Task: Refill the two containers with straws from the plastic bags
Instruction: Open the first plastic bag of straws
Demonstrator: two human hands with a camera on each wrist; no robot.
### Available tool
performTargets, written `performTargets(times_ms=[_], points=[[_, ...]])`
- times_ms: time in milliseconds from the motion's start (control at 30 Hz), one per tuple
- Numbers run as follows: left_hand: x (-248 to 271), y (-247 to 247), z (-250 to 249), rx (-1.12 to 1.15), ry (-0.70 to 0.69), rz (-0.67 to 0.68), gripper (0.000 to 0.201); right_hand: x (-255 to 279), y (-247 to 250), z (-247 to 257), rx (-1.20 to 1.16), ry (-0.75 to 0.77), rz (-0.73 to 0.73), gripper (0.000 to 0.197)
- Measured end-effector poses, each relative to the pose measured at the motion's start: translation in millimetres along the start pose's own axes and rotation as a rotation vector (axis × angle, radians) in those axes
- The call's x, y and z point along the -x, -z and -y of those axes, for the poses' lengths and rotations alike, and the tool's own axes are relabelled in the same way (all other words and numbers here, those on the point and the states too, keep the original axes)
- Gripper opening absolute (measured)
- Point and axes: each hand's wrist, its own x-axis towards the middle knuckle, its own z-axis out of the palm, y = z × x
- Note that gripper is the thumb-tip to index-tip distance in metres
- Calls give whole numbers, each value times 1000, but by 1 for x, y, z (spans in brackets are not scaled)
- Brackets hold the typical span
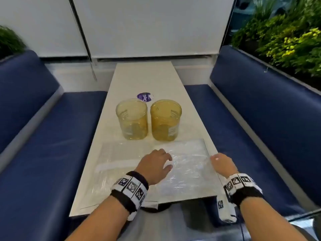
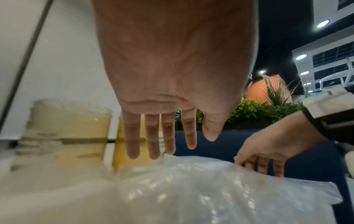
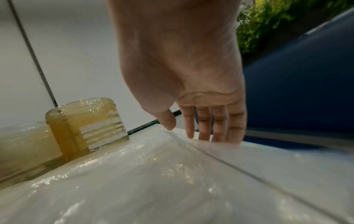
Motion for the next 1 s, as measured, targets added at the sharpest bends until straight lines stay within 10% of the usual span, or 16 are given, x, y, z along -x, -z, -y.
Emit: performTargets(times_ms=[200, 467, 767, 1000], points=[[-12, -44, -16, 74, 87, 216, 50, 10, -4, 6, -58, -103, 94, 36], [-21, -8, -20, 58, 60, 44, 41, 52, 59, 59, -336, 133, -186, 23], [-15, 94, -57, 286, -99, -506, 30, 122, 95, 153, -429, 483, -190, 12], [-6, 109, -25, 583, 126, -440, 33, 144, 47, 186, -582, 509, -171, 10]])
